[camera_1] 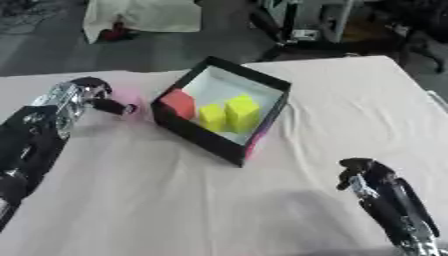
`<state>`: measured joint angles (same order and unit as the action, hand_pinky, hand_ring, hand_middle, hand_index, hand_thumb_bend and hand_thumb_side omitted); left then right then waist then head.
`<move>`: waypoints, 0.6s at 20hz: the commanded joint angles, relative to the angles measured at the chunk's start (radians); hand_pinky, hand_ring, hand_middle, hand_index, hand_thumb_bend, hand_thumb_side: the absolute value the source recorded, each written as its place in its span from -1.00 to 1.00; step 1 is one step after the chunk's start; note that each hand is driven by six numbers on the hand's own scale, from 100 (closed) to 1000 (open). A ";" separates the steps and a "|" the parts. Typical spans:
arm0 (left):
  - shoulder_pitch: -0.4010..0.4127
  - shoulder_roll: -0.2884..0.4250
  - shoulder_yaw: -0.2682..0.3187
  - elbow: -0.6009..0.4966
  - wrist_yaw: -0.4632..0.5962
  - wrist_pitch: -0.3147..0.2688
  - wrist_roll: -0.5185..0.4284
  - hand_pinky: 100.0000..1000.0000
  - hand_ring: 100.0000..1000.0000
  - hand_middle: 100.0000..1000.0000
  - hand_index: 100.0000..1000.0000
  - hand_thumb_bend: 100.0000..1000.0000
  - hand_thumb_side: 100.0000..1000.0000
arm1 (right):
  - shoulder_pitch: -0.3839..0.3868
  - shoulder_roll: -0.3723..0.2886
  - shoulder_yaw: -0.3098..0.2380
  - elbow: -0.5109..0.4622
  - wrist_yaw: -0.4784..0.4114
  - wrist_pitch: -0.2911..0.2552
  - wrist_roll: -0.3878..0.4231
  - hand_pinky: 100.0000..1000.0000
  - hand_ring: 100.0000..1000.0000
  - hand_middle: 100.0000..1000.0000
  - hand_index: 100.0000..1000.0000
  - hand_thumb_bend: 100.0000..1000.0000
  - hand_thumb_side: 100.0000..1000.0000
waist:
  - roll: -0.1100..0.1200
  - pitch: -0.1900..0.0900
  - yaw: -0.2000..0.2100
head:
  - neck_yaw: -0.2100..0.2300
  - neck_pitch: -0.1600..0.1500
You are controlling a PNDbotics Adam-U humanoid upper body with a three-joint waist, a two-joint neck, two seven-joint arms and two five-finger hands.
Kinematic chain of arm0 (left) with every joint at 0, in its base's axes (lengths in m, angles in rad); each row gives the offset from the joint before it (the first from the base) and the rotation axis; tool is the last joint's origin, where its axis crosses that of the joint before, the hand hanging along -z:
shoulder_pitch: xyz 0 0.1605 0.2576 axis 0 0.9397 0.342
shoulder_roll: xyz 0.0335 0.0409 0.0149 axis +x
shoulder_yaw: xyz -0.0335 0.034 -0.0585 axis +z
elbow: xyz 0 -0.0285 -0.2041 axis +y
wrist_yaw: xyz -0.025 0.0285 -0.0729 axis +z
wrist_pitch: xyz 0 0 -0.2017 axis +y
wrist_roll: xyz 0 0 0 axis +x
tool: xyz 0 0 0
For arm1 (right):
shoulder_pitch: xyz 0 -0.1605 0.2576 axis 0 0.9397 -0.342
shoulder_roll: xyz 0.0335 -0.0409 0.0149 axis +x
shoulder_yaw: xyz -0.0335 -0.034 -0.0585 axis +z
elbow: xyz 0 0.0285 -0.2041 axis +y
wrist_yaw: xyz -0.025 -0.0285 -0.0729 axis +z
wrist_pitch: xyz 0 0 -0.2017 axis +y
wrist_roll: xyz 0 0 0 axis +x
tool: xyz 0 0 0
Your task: Pick up objects on the table and place them in the box.
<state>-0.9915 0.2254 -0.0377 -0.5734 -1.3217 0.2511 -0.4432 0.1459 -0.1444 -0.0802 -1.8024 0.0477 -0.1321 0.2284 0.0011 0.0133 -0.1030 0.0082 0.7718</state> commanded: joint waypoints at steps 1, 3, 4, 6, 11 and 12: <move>-0.009 0.002 0.004 -0.004 0.001 0.006 0.033 0.38 0.32 0.44 0.70 -0.41 0.34 | -0.008 -0.004 -0.007 -0.011 -0.001 -0.001 -0.003 0.36 -0.13 -0.13 0.28 -1.00 0.06 | -0.015 0.003 -0.001 | -0.002 -0.002; -0.005 0.001 0.004 -0.005 0.003 0.011 0.059 0.34 0.26 0.36 0.64 -0.64 0.20 | -0.008 -0.004 -0.007 -0.011 -0.001 -0.001 -0.003 0.36 -0.13 -0.13 0.28 -1.00 0.06 | -0.015 0.003 -0.001 | -0.002 -0.002; -0.004 0.001 0.005 -0.007 0.005 0.016 0.074 0.32 0.22 0.33 0.61 -0.77 0.14 | -0.008 -0.004 -0.007 -0.011 -0.002 -0.001 -0.003 0.36 -0.13 -0.13 0.28 -1.00 0.06 | -0.015 0.003 0.000 | -0.002 -0.002; -0.002 0.004 0.009 -0.016 0.018 0.025 0.108 0.30 0.18 0.27 0.57 -0.94 0.06 | -0.007 -0.004 -0.007 -0.011 -0.002 -0.001 -0.003 0.36 -0.13 -0.13 0.28 -1.00 0.06 | -0.015 0.002 0.000 | -0.001 -0.002; -0.010 0.021 0.014 -0.072 0.100 0.046 0.191 0.19 0.03 0.07 0.44 -1.00 0.03 | -0.006 -0.004 -0.007 -0.010 -0.001 0.000 -0.005 0.36 -0.13 -0.13 0.28 -1.00 0.08 | -0.015 0.002 0.000 | 0.001 -0.002; -0.018 0.024 0.011 -0.095 0.121 0.043 0.208 0.18 0.02 0.05 0.43 -1.00 0.04 | -0.005 -0.004 -0.006 -0.010 -0.001 0.000 -0.005 0.36 -0.13 -0.13 0.28 -1.00 0.09 | -0.015 0.002 0.000 | 0.001 -0.002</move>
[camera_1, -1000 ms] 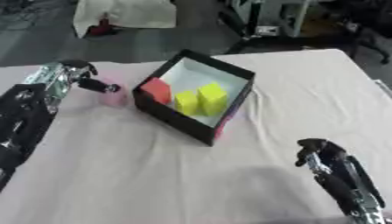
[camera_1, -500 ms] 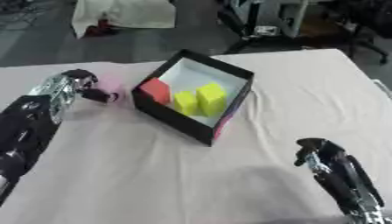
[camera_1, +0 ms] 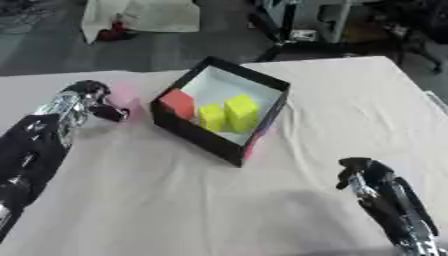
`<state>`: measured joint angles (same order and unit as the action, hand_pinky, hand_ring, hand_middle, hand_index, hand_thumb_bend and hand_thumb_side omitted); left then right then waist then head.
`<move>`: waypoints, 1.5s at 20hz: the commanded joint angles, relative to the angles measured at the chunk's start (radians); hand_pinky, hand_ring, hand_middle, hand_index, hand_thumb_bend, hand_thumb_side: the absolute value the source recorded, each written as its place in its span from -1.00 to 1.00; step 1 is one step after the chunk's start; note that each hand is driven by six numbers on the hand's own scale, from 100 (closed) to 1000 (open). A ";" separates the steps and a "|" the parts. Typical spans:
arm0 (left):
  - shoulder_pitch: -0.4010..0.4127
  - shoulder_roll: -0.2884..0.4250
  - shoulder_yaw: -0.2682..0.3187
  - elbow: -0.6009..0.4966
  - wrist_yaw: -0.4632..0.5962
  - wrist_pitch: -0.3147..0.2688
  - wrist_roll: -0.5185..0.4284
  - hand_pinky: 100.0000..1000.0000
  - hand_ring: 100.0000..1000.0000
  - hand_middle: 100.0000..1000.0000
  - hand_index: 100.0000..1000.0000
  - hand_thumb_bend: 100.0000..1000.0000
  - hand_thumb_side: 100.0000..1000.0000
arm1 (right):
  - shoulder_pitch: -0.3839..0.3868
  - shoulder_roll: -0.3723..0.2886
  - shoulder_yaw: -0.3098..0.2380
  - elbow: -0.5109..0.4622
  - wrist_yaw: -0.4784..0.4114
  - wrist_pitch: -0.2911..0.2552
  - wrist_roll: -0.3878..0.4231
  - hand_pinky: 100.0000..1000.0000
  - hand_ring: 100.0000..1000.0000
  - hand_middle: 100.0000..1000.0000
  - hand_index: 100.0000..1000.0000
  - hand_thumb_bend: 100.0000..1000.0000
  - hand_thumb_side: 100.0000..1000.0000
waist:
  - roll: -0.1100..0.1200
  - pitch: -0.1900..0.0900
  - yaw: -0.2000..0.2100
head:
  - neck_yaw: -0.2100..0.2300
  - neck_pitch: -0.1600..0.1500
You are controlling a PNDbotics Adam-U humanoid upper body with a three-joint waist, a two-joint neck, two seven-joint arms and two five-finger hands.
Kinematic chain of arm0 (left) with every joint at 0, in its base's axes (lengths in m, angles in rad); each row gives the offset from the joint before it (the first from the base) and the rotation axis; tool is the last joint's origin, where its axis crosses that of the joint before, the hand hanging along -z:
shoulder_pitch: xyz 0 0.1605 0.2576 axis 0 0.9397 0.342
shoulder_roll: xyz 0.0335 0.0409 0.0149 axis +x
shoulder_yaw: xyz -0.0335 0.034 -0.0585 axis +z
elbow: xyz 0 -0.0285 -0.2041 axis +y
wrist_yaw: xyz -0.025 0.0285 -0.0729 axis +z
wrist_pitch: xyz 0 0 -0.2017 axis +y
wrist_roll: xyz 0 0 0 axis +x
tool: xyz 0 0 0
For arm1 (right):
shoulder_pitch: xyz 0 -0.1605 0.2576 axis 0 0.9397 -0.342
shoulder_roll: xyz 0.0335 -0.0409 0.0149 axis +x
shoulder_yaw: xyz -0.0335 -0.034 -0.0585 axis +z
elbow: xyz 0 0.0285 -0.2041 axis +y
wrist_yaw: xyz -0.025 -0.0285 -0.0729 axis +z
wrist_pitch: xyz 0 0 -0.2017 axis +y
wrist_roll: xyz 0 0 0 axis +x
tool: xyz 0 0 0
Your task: Pick up objects on the table and place them in the box.
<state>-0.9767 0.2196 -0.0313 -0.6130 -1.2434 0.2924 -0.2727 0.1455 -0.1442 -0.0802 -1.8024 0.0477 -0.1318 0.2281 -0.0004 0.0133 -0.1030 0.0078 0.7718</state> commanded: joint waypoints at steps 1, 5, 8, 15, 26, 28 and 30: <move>-0.043 0.032 0.000 -0.080 0.063 -0.003 0.053 0.16 -0.01 0.03 0.42 -1.00 0.05 | -0.004 -0.005 -0.006 -0.010 -0.001 0.000 -0.004 0.36 -0.13 -0.13 0.28 -1.00 0.09 | -0.013 0.001 0.000 | 0.002 -0.002; -0.085 0.019 -0.041 -0.182 0.133 -0.039 0.089 0.17 0.00 0.03 0.42 -1.00 0.08 | -0.003 -0.005 -0.004 -0.009 0.000 0.000 -0.003 0.36 -0.12 -0.13 0.28 -1.00 0.10 | -0.013 0.000 0.000 | 0.009 -0.002; -0.105 -0.026 -0.092 -0.231 0.187 -0.097 0.061 0.19 0.03 0.07 0.45 -1.00 0.10 | -0.003 -0.006 0.000 -0.008 -0.001 0.000 0.000 0.36 -0.12 -0.13 0.28 -1.00 0.10 | -0.013 0.000 -0.002 | 0.015 -0.002; -0.092 -0.162 -0.142 -0.163 0.117 -0.150 0.020 0.26 0.15 0.24 0.57 -1.00 0.25 | -0.011 -0.007 0.004 -0.007 -0.010 0.000 0.005 0.36 -0.12 -0.13 0.28 -1.00 0.10 | -0.016 -0.001 -0.016 | 0.027 -0.002; -0.053 -0.217 -0.118 -0.084 0.028 -0.100 0.203 0.49 0.59 0.70 0.89 0.04 1.00 | -0.015 -0.004 0.009 -0.006 -0.011 0.001 0.011 0.36 -0.12 -0.12 0.28 -1.00 0.11 | -0.018 0.005 -0.016 | 0.030 -0.002; -0.055 -0.207 -0.134 -0.112 0.002 -0.108 0.244 0.54 0.65 0.76 0.91 0.15 1.00 | -0.014 -0.004 0.009 -0.006 -0.011 0.001 0.011 0.36 -0.12 -0.12 0.28 -1.00 0.12 | -0.018 0.005 -0.013 | 0.030 -0.002; -0.058 -0.192 -0.147 -0.150 -0.022 -0.115 0.279 0.62 0.72 0.81 0.94 0.27 1.00 | -0.012 -0.003 0.008 -0.006 -0.010 0.002 0.010 0.36 -0.12 -0.12 0.28 -1.00 0.13 | -0.018 0.005 -0.011 | 0.029 -0.002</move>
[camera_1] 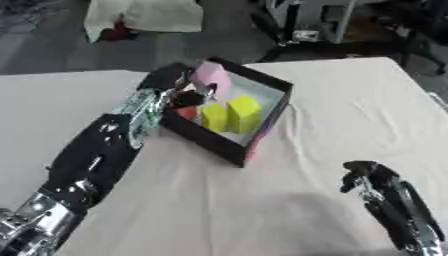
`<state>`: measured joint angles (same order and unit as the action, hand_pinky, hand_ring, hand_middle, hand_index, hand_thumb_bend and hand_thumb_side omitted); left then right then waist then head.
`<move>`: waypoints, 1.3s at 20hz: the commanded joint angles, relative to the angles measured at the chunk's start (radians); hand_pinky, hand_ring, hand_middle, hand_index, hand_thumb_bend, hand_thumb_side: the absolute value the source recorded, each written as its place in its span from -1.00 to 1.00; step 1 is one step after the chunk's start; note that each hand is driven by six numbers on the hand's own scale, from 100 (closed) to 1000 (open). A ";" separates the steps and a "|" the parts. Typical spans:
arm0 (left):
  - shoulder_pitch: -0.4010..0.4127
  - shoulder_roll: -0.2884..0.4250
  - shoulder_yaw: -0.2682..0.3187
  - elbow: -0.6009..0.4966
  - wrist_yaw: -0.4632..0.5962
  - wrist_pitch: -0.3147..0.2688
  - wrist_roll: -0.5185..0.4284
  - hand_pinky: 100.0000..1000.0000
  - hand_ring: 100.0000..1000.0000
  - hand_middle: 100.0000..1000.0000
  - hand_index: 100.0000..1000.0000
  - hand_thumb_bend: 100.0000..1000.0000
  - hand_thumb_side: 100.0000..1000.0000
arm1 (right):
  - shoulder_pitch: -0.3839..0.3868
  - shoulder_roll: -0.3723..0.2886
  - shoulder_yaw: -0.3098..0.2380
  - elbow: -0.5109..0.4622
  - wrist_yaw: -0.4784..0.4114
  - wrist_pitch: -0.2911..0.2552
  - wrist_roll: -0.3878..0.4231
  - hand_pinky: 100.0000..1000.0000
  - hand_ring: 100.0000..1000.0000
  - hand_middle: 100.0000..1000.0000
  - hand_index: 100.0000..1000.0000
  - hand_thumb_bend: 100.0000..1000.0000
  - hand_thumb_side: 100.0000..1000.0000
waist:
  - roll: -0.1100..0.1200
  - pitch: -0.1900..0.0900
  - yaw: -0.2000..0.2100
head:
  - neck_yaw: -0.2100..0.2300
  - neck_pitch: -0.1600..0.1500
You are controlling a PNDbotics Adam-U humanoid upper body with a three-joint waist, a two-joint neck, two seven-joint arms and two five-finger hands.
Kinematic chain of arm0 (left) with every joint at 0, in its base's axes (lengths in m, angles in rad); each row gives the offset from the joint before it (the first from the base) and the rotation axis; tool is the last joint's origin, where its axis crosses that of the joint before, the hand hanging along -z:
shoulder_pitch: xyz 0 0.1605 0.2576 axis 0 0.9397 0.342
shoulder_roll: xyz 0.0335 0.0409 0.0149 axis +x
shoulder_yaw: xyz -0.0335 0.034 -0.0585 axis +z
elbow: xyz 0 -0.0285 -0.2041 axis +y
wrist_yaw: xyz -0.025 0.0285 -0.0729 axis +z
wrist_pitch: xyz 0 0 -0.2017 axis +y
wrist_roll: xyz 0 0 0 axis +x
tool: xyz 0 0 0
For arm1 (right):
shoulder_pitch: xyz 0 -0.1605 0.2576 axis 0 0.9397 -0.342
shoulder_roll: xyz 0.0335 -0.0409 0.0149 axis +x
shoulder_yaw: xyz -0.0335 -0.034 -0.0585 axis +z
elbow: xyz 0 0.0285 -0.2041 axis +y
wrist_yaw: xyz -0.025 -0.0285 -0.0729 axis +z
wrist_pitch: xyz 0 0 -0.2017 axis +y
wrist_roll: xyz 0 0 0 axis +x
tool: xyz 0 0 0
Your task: Pick up objects on the table and place them in the box.
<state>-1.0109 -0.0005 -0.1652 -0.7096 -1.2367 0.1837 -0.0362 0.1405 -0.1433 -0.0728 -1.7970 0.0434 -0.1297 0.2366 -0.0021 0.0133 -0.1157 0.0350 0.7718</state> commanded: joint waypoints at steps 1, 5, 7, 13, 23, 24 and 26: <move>-0.025 0.036 -0.018 -0.074 -0.040 -0.007 0.056 0.64 0.74 0.82 0.94 0.31 1.00 | -0.007 -0.004 0.000 -0.011 -0.004 0.000 0.001 0.36 -0.12 -0.12 0.28 -1.00 0.12 | -0.017 0.005 0.002 | 0.001 -0.002; -0.019 0.094 -0.024 -0.200 -0.029 -0.016 0.098 0.66 0.76 0.82 0.92 0.46 1.00 | -0.008 -0.004 0.000 -0.012 -0.006 0.000 0.001 0.36 -0.12 -0.12 0.28 -1.00 0.13 | -0.014 0.005 0.007 | -0.004 -0.002; 0.006 0.137 -0.012 -0.314 0.035 -0.011 0.126 0.58 0.70 0.74 0.87 0.41 1.00 | -0.008 -0.004 -0.003 -0.011 -0.003 0.001 -0.002 0.36 -0.12 -0.12 0.28 -1.00 0.14 | -0.013 0.006 0.011 | -0.007 -0.002; 0.284 0.266 0.059 -0.785 0.542 -0.057 0.212 0.27 0.35 0.36 0.56 -1.00 0.80 | -0.013 -0.002 -0.011 -0.013 0.000 0.003 -0.010 0.36 -0.12 -0.12 0.28 -1.00 0.17 | -0.006 0.015 0.028 | -0.015 -0.002; 0.726 0.327 0.221 -0.998 0.980 -0.072 0.253 0.10 0.14 0.14 0.38 -1.00 0.63 | -0.014 -0.003 -0.017 -0.015 0.002 0.002 -0.017 0.36 -0.12 -0.12 0.28 -1.00 0.11 | -0.005 0.011 0.054 | -0.011 -0.002; 0.740 0.319 0.228 -0.989 0.988 -0.075 0.256 0.09 0.12 0.10 0.36 -1.00 0.68 | -0.013 -0.003 -0.017 -0.015 0.000 0.001 -0.017 0.36 -0.12 -0.12 0.28 -1.00 0.11 | -0.006 0.009 0.056 | -0.008 -0.002; 0.763 0.303 0.235 -0.954 1.005 -0.071 0.267 0.07 0.10 0.08 0.34 -1.00 0.74 | -0.010 -0.004 -0.015 -0.014 0.000 0.001 -0.015 0.36 -0.12 -0.12 0.28 -1.00 0.10 | -0.008 0.006 0.058 | -0.006 -0.002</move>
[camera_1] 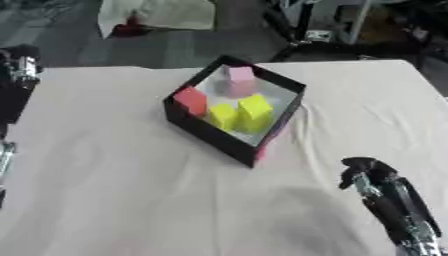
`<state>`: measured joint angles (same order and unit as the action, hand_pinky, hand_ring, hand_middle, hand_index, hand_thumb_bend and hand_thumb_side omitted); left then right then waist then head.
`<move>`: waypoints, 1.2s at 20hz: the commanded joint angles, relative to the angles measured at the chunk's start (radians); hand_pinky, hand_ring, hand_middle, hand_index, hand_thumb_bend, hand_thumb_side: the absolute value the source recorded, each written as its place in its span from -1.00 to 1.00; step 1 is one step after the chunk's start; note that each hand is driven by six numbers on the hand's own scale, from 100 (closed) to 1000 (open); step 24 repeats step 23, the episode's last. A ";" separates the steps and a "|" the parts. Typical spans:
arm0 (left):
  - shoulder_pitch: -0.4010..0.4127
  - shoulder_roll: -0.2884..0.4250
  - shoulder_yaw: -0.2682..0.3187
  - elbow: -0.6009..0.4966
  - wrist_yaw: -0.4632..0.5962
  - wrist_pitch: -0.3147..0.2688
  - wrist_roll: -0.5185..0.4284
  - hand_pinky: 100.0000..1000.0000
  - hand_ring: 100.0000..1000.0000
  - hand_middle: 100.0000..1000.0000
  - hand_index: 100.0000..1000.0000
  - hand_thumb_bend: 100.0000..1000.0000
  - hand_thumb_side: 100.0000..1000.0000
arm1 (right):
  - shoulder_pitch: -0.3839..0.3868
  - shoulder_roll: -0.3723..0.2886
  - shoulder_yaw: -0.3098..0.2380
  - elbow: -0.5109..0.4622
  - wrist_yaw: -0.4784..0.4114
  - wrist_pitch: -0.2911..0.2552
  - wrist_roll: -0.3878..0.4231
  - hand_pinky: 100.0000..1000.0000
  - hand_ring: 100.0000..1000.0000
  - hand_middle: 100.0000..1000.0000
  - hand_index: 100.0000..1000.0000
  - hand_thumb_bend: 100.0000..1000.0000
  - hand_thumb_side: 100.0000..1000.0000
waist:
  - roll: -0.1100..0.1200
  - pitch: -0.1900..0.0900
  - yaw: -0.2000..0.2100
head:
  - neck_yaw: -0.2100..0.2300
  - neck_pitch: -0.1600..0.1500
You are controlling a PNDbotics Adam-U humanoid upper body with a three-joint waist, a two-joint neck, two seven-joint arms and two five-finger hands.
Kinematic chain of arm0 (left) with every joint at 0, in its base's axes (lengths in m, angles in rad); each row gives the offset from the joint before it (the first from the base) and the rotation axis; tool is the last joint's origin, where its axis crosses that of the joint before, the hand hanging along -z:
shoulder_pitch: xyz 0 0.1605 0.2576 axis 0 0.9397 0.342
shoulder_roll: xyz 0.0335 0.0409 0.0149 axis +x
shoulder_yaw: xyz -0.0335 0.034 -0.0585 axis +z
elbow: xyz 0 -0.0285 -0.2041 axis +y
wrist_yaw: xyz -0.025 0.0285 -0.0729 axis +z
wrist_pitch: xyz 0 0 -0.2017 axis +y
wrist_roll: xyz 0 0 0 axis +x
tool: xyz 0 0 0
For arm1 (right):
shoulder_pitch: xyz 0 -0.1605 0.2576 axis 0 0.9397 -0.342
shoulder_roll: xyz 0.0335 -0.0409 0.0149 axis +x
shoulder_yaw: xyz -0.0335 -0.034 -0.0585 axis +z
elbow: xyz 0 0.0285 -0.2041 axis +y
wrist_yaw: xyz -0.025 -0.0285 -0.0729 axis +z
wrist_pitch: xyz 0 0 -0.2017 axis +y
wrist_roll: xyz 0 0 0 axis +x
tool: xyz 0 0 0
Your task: Pick up objects on the table and place them in the box.
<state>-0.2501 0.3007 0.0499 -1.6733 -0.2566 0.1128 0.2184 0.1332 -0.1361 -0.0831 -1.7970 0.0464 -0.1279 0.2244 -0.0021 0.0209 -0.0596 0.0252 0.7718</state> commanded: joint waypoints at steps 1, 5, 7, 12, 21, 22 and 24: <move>0.013 -0.008 0.021 0.025 0.036 0.000 0.018 0.06 0.09 0.07 0.34 -1.00 0.77 | -0.003 -0.011 -0.005 -0.015 -0.004 -0.002 -0.002 0.36 -0.12 -0.12 0.28 -1.00 0.07 | -0.010 -0.002 0.003 | 0.004 -0.002; 0.026 -0.018 0.015 0.062 0.059 -0.011 0.028 0.06 0.08 0.05 0.33 -1.00 0.82 | -0.003 -0.011 -0.004 -0.018 -0.009 -0.003 -0.001 0.36 -0.12 -0.12 0.28 -1.00 0.08 | -0.012 -0.002 0.004 | 0.014 -0.002; 0.031 -0.018 0.012 0.070 0.066 -0.015 0.029 0.06 0.08 0.05 0.33 -1.00 0.82 | -0.002 -0.012 -0.003 -0.018 -0.008 -0.003 0.000 0.36 -0.12 -0.12 0.28 -1.00 0.08 | -0.013 -0.002 0.004 | 0.010 -0.002; 0.035 -0.017 0.006 0.074 0.080 -0.017 0.027 0.04 0.06 0.02 0.32 -1.00 0.85 | -0.005 -0.010 -0.001 -0.020 -0.010 -0.003 0.002 0.36 -0.12 -0.12 0.28 -1.00 0.09 | -0.012 0.002 0.003 | 0.007 -0.002; 0.038 -0.021 -0.011 0.085 0.105 -0.016 0.017 0.03 0.03 0.00 0.30 -1.00 0.86 | -0.005 -0.010 0.005 -0.021 -0.011 -0.007 0.005 0.36 -0.12 -0.12 0.28 -1.00 0.02 | -0.013 0.001 0.000 | 0.006 -0.002; 0.038 -0.022 -0.011 0.084 0.106 -0.015 0.018 0.03 0.03 -0.01 0.30 -1.00 0.86 | -0.006 -0.009 0.005 -0.021 -0.011 -0.009 0.006 0.36 -0.12 -0.12 0.28 -1.00 0.01 | -0.013 0.001 0.000 | 0.009 -0.002; 0.037 -0.023 -0.012 0.084 0.107 -0.016 0.018 0.03 0.03 -0.01 0.30 -1.00 0.87 | -0.006 -0.009 0.005 -0.022 -0.012 -0.010 0.007 0.36 -0.12 -0.13 0.28 -1.00 -0.01 | -0.012 0.002 0.000 | 0.014 -0.002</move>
